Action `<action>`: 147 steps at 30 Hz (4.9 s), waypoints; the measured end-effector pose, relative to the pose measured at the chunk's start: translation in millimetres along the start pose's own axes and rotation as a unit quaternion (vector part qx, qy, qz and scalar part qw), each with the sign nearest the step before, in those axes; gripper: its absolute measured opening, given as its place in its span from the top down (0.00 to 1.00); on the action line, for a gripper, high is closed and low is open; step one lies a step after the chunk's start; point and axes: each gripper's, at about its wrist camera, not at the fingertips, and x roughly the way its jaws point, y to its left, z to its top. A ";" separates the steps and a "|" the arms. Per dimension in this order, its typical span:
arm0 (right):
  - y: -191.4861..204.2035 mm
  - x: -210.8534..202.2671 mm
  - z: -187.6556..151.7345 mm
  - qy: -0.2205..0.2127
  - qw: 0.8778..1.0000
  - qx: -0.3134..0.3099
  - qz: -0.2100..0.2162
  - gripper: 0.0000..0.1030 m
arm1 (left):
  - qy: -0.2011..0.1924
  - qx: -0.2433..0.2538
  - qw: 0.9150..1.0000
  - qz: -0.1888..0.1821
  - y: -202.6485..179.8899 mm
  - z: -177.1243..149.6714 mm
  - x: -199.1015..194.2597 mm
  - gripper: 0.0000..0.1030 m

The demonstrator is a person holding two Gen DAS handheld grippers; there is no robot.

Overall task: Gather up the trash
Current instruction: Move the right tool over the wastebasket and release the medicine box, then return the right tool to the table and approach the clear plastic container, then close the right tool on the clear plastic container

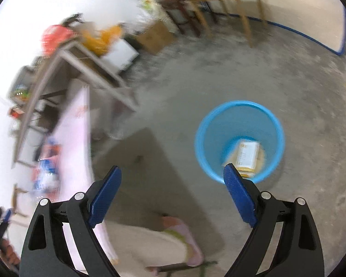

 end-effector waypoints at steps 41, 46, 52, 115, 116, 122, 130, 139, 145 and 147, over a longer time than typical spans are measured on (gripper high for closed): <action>277.7 119.8 -136.1 0.254 0.961 -0.051 0.099 0.27 | 0.030 -0.005 0.994 -0.106 49.2 -155.8 -12.3 0.36; 277.9 120.5 -136.2 0.260 0.957 -0.047 0.122 0.40 | 0.031 -0.020 0.994 -0.106 50.1 -158.8 -12.3 0.36; 272.5 116.0 -130.7 0.266 0.956 -0.044 0.115 0.40 | 0.020 -0.035 0.994 -0.103 56.6 -159.1 -15.5 0.36; 408.8 137.7 -162.9 0.274 0.956 -0.105 -0.022 0.12 | -0.029 -0.183 0.972 -0.144 151.1 -91.1 39.5 0.71; 411.1 139.4 -164.4 0.272 0.956 -0.110 -0.026 0.12 | -0.030 -0.184 0.971 -0.149 150.9 -91.7 39.1 0.71; 409.3 136.2 -168.6 0.255 0.958 -0.122 -0.042 0.12 | -0.030 -0.183 0.967 -0.174 145.6 -93.4 34.5 0.71; 410.7 135.5 -173.4 0.248 0.959 -0.134 -0.035 0.12 | -0.033 -0.171 0.965 -0.195 134.5 -93.0 30.2 0.71; 416.0 134.8 -177.8 0.244 0.956 -0.159 -0.030 0.13 | -0.044 -0.168 0.967 -0.189 138.7 -95.7 21.2 0.71; 421.3 134.9 -182.8 0.247 0.951 -0.180 -0.045 0.13 | -0.042 -0.183 0.968 -0.168 155.6 -106.4 19.6 0.68; 423.5 136.1 -184.6 0.247 0.949 -0.187 -0.053 0.13 | -0.033 -0.190 0.967 -0.168 158.8 -110.6 24.6 0.68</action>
